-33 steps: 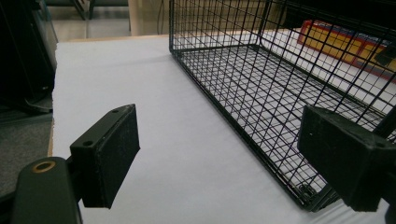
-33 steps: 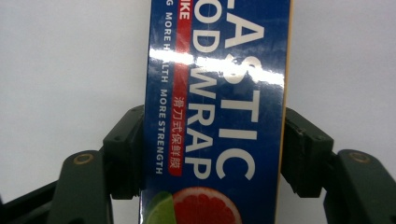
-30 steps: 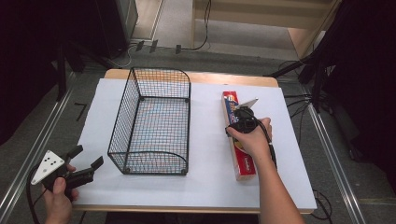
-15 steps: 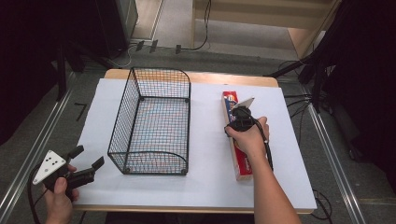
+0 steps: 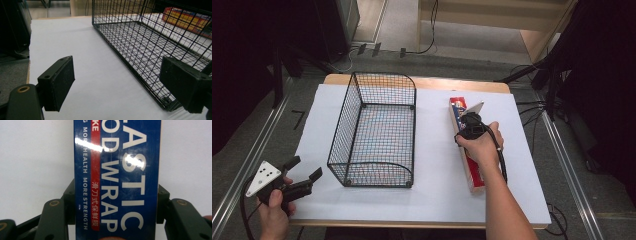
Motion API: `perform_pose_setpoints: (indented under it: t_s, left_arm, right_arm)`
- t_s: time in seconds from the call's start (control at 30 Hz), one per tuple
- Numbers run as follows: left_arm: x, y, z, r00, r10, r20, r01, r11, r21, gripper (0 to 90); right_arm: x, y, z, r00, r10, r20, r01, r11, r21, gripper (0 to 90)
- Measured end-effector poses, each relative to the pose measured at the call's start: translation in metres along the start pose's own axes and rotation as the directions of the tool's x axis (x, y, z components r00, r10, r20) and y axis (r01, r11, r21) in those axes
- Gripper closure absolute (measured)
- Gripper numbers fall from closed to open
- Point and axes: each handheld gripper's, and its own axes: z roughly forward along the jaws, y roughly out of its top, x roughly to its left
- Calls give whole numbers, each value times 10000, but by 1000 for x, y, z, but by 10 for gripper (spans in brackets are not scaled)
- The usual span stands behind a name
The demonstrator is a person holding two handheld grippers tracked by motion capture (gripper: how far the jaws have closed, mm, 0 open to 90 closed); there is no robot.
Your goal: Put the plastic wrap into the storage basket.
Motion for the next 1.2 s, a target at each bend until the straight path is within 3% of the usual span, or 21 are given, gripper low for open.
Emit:
perform_pose_setpoints:
  t_s: [0.17, 0.47, 0.6, 0.73, 1.2]
  left_arm:
    - [0, 0, 0, 10000, -42, 11, 42, 10000, 9, 132]
    - [0, 0, 0, 10000, -50, 6, 50, 10000, 20, 132]
    - [1, 0, -1, 10000, -97, -21, 97, 10000, -12, 133]
    - [1, 0, -1, 9999, -110, -39, 110, 9999, -3, 132]
    - [2, 0, -1, 9999, -162, -24, 162, 9999, -9, 132]
  right_arm:
    - [-5, -3, -10, 9996, -271, -77, 269, 9995, -147, 434]
    - [-8, -9, -28, 9884, -1472, -368, 1469, 9891, -110, 432]
    - [-5, -10, -37, 9741, -2195, -537, 2178, 9754, -342, 431]
    - [1, -11, -45, 9522, -3020, -465, 2999, 9528, -471, 430]
    - [14, -12, -73, 9177, -3908, -708, 3815, 9170, -1166, 428]
